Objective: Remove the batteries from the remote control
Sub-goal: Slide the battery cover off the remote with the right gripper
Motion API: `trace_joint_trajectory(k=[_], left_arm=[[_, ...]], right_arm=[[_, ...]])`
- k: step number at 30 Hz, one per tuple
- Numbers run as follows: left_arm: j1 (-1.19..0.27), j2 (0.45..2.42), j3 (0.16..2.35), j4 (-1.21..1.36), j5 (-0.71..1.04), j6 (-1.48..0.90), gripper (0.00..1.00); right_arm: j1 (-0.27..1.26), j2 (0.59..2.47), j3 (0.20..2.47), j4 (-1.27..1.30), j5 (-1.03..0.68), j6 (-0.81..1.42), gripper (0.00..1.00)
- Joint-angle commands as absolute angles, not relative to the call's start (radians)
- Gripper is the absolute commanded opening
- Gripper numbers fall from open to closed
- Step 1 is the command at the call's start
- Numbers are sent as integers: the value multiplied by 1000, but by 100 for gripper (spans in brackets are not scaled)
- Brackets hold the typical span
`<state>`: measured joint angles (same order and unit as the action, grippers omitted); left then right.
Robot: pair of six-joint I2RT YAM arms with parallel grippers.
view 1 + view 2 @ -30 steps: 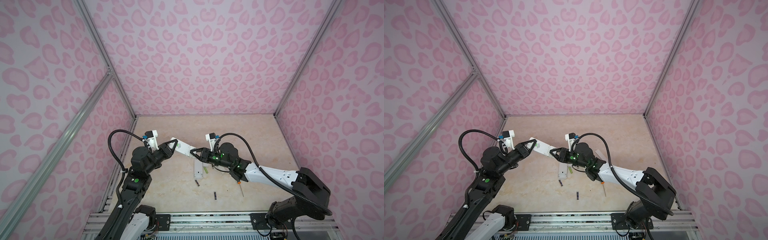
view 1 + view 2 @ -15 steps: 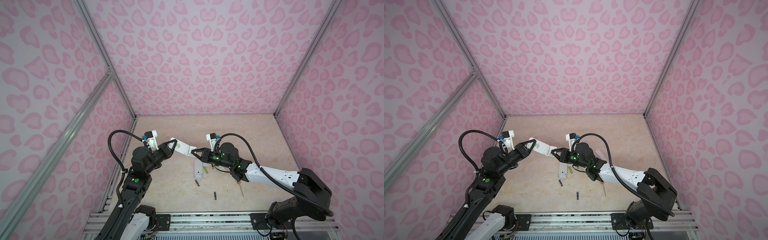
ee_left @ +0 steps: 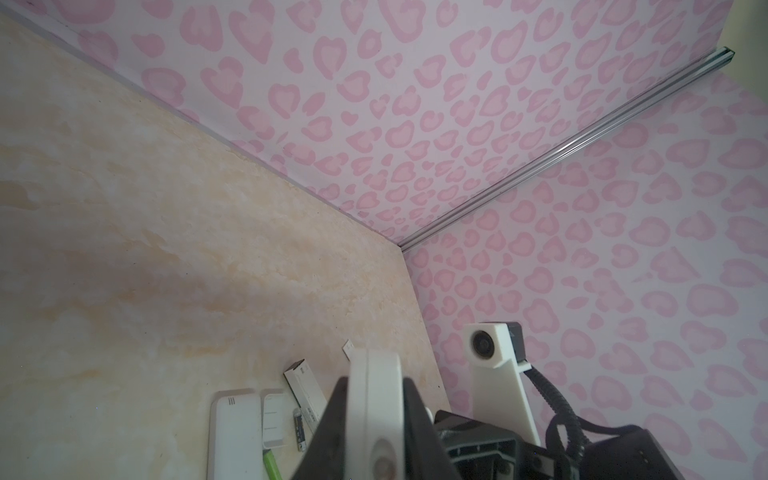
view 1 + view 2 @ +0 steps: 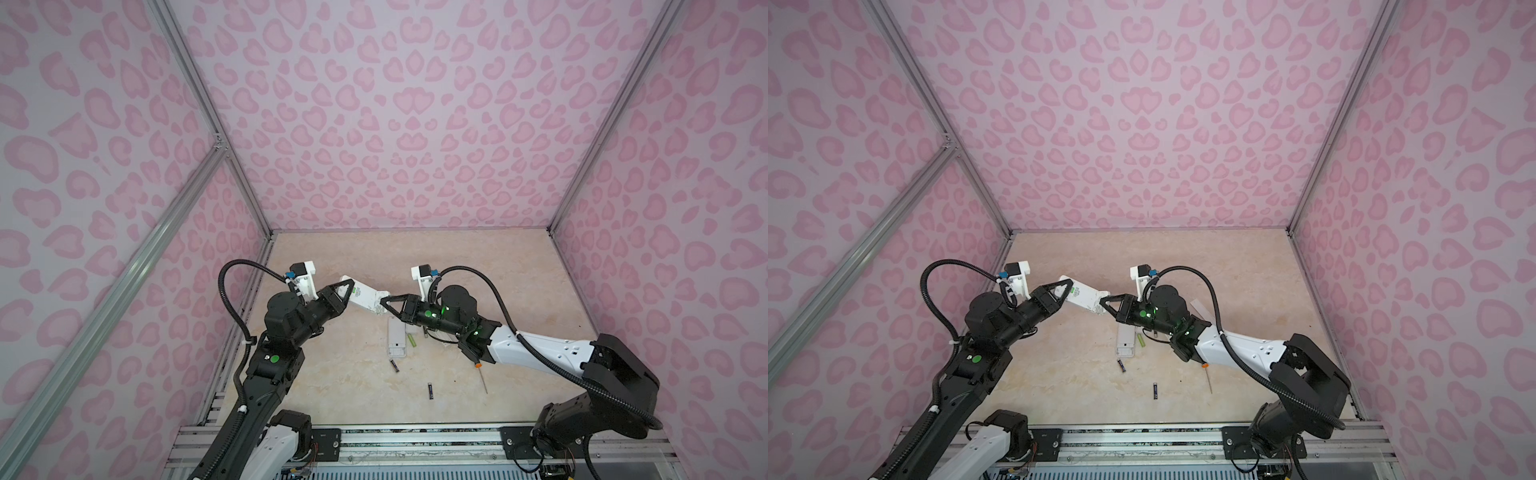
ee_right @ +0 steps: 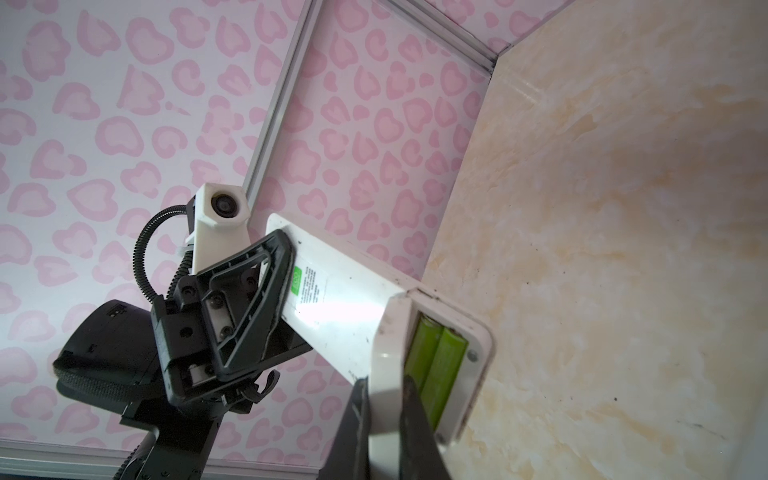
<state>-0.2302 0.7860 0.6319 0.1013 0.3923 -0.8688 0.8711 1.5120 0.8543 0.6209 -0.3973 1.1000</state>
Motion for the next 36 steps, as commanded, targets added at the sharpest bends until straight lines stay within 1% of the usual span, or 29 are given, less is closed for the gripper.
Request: trace_joint_trajectory(k=[1,11,21,29,32,36], left_arm=[[-231,783,628,136,417,-887,4],[-229,803,646,105,408,-870,3],[-227,828,632,48,396,-858,3],[-221,895,550,39,407,-842,3],[-215,956,512,59,433,-851,4],[-213,1021,494,64,447,-848,3]], right_arm=[[871,1520,845,644,-403,1109,8],[867,1463,829,604,-376,1070,6],[810,1438,800,588,-387,1054,5],[692,1439,767,474,-393,941,5],[641,1478,752,430,-386,887,5],[578,1556,745,446,-408,869,6]])
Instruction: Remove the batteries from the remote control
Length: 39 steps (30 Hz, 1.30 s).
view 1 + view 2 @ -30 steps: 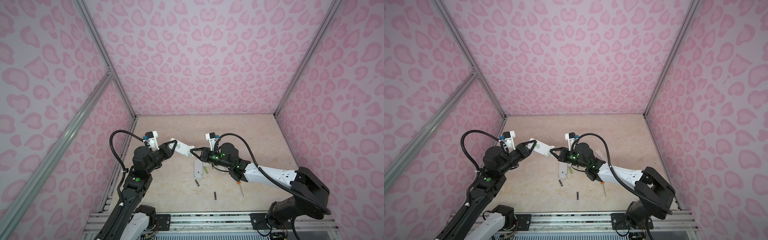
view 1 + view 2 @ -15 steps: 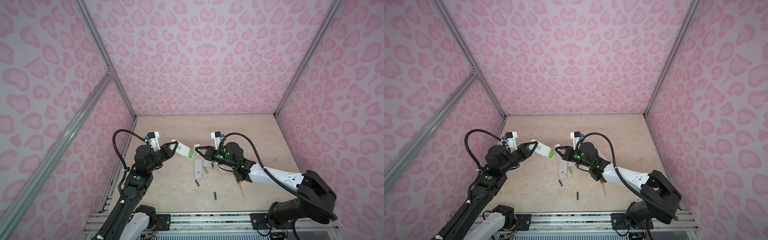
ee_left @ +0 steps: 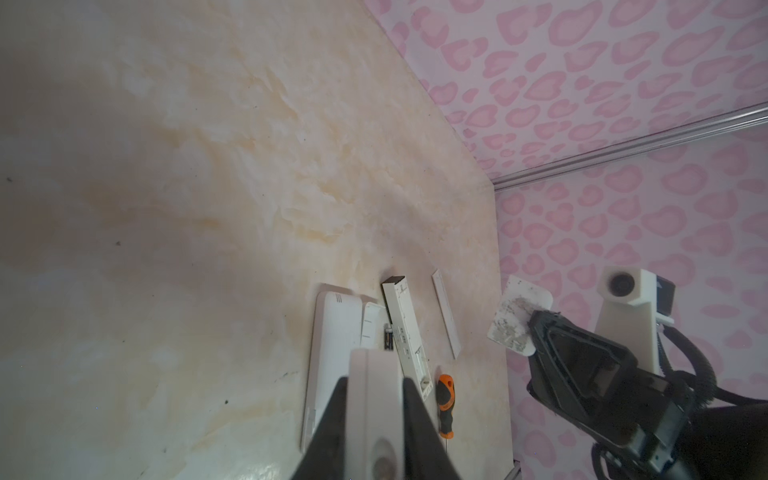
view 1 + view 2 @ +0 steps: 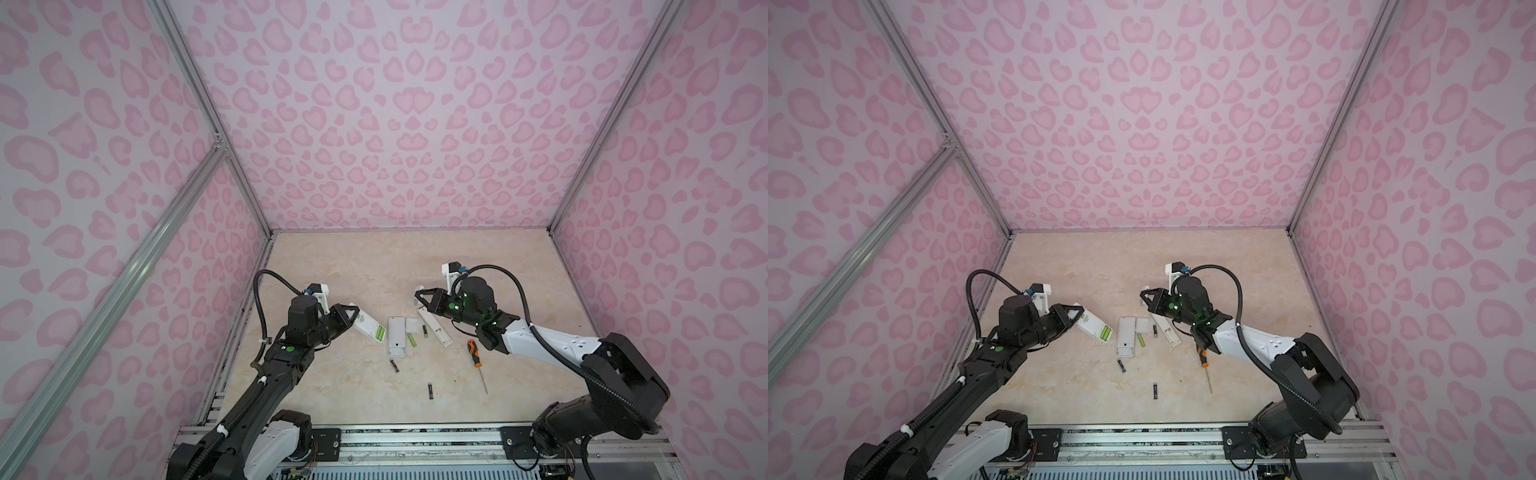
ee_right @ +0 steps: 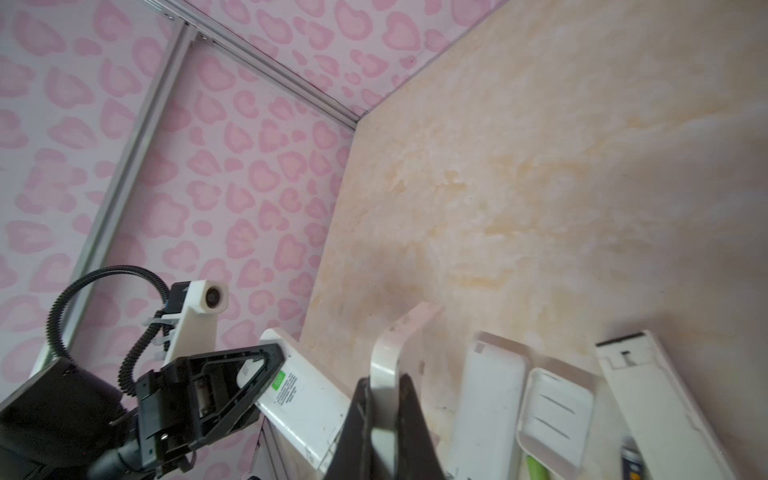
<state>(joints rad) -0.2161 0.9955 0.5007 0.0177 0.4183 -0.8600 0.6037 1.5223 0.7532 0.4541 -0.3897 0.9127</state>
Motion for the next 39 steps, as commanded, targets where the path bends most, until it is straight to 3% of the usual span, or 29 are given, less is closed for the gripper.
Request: trace_joint_trajectory(k=[1,11,20,26,31,39], left_arm=[[-213,1038,489,64,452,-847,3],[-188,1161,461,96,463,-828,3],[-154,1289,475,122,483,-798,3],[-155,1354,489,125,483,-785,4],[-155,1375,492,113,462,-772,13],[-153,1377,495,79,420,-752,35]], right_arm=[[558,1583,747,456,-422,873,7],[410,1780,777,500,-485,865,7],[370,1881,800,478,-513,829,15],[358,1866,810,384,-472,768,37],[356,1820,820,276,-423,701,46],[357,1731,883,8,-346,560,48]])
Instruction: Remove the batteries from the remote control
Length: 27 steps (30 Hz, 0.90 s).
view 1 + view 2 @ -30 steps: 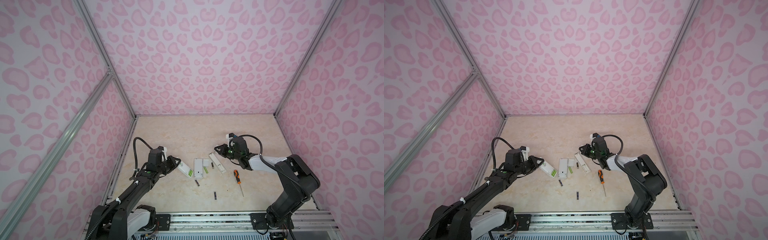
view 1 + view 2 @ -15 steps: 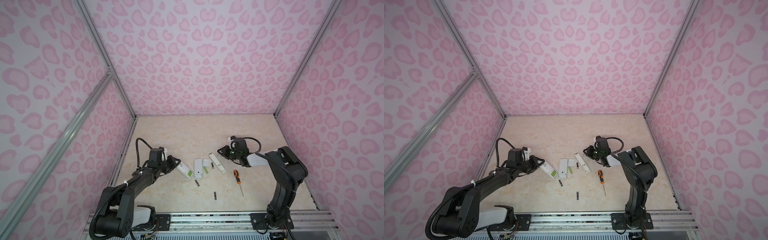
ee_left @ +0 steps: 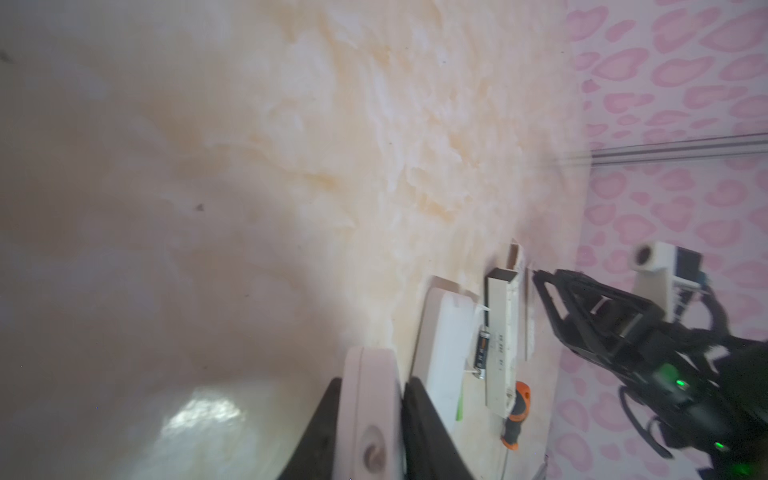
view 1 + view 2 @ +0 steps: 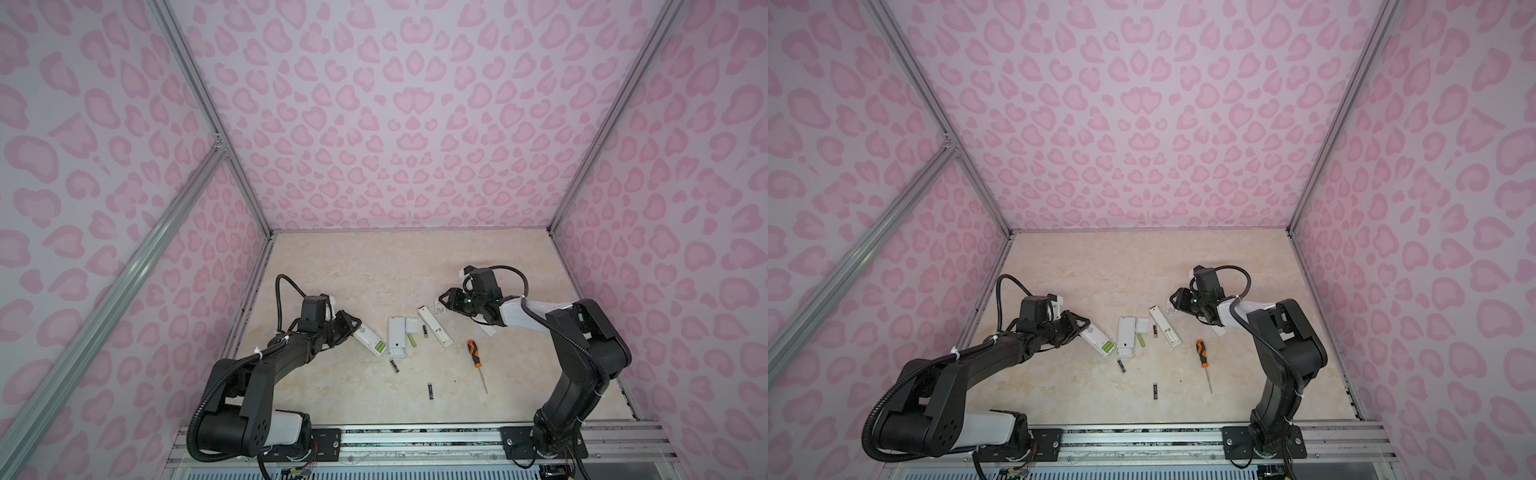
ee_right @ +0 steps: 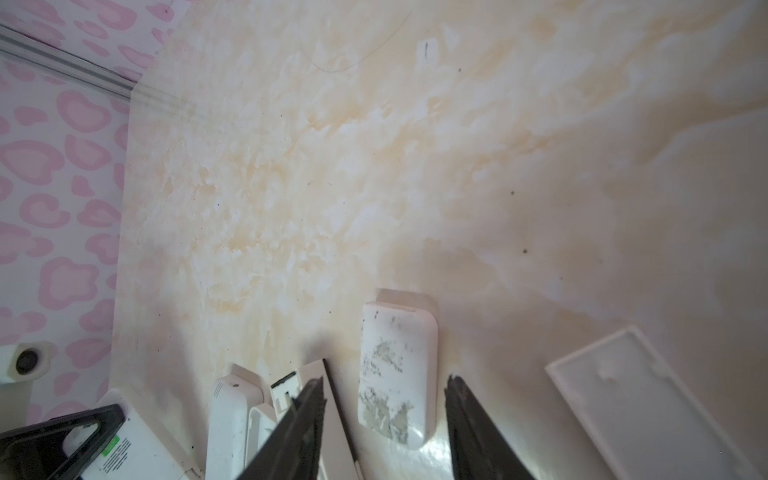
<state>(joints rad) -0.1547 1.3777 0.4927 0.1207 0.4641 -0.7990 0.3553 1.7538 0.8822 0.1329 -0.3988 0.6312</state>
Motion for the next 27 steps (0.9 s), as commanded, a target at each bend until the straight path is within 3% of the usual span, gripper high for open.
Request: trace_joint_trajectory(k=[1,13,16,18,27], left_arm=[[-153,1373,497,69,410,-746,35],[-153,1325,555,-107,202,-680,67],[-153,1320,578,-158,141,-659,80],[-153,1328,594,-182,120,-644,96],[-234,1371,683,-180,176,-497,98]], right_arm=[[356,1714,883,-7,-335,549,49],[365,1417,765,-199,-246,480,50],[367,1314,710,-272,-216,459,50],[365,1253,687,-323,-192,445,51],[363,1109,611,-380,-159,467,52]])
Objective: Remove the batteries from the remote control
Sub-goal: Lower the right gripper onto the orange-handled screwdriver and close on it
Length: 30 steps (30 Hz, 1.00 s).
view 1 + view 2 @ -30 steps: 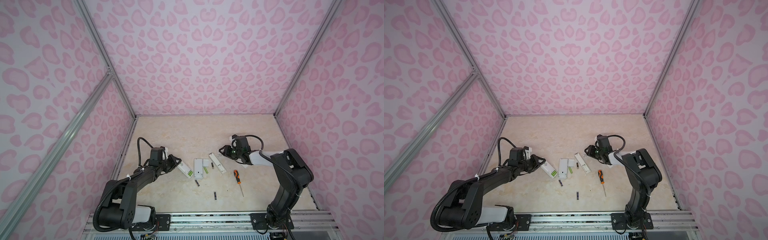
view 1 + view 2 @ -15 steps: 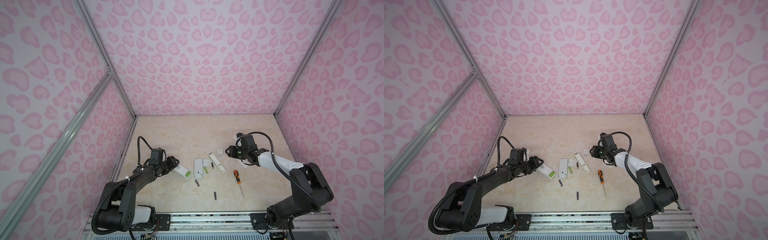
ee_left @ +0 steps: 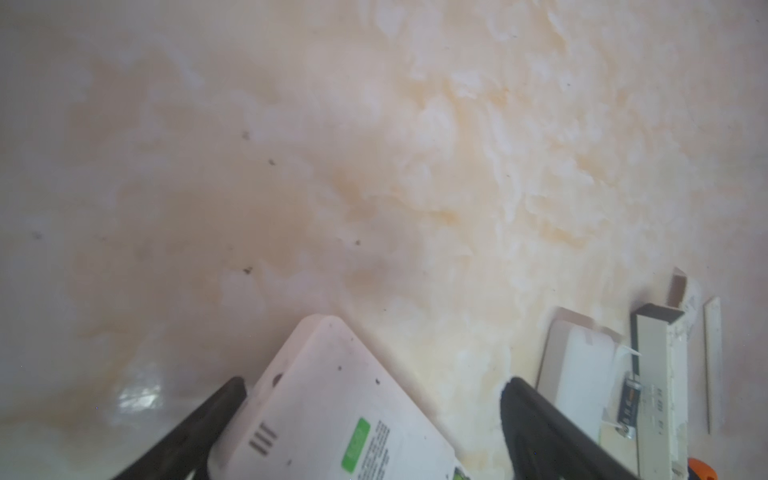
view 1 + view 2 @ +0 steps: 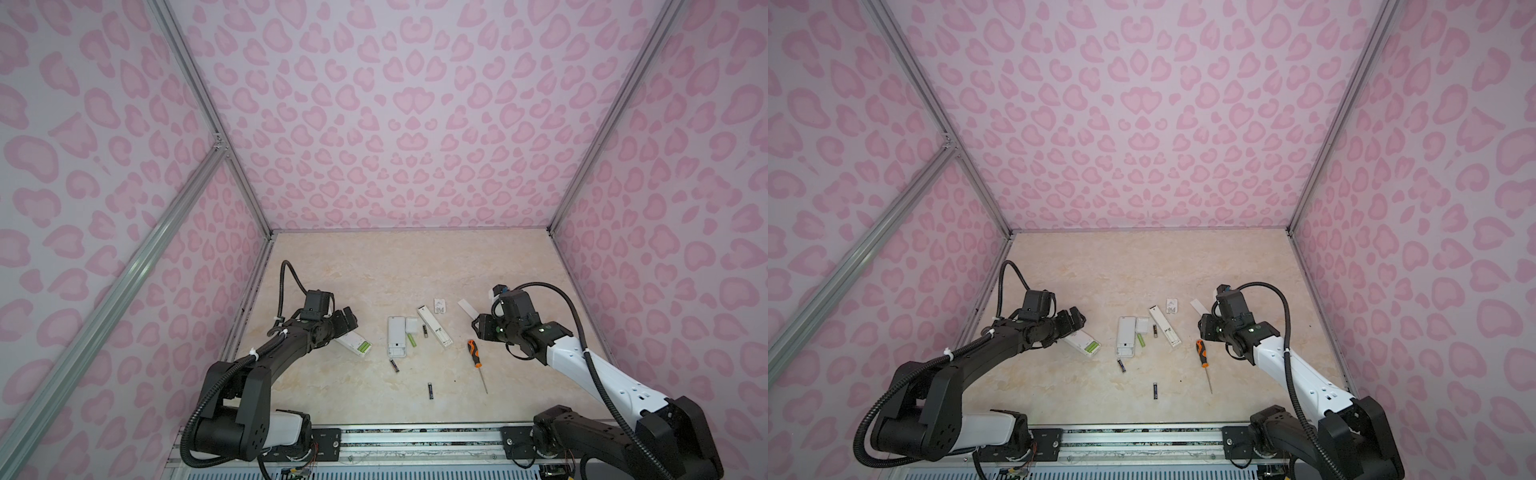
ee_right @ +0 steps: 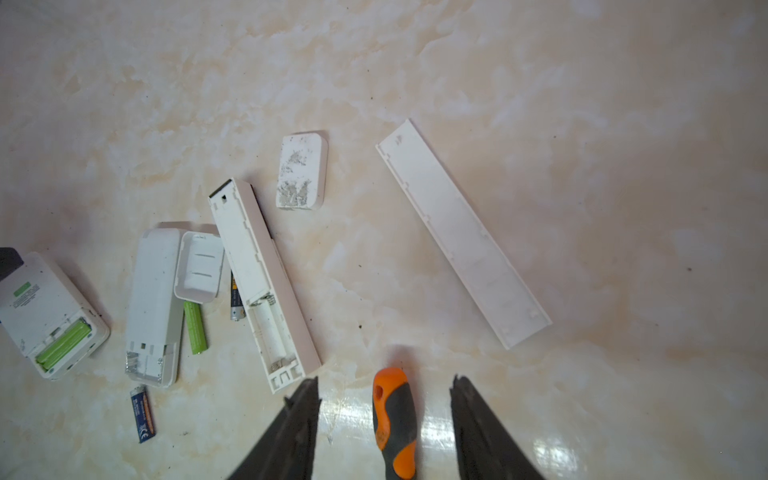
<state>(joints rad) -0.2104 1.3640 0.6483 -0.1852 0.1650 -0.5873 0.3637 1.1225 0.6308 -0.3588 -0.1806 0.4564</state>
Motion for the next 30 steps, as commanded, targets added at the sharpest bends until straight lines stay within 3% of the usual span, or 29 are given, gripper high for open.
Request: trace_joint_trajectory(k=[1,7,13,21,30], left_arm=[[-243,1374,703,-196,152,-471,98],[-244,1414,789,-334,-56,-436,97],[-244,1432,808,-335,-20,-430,97],[-252,1289,770,-362,-20,-406,97],[-335,1174,786,-402,3,-396,98]], right_arm=[[363,1106,601,-374,-161,471,52],[363,1103,606,-407,-159,476,52],[362,1086,600,-448,-148,479,53],[366,1057,550,-473,-170,514,53],[476,1162,582,-458,-112,525,53]])
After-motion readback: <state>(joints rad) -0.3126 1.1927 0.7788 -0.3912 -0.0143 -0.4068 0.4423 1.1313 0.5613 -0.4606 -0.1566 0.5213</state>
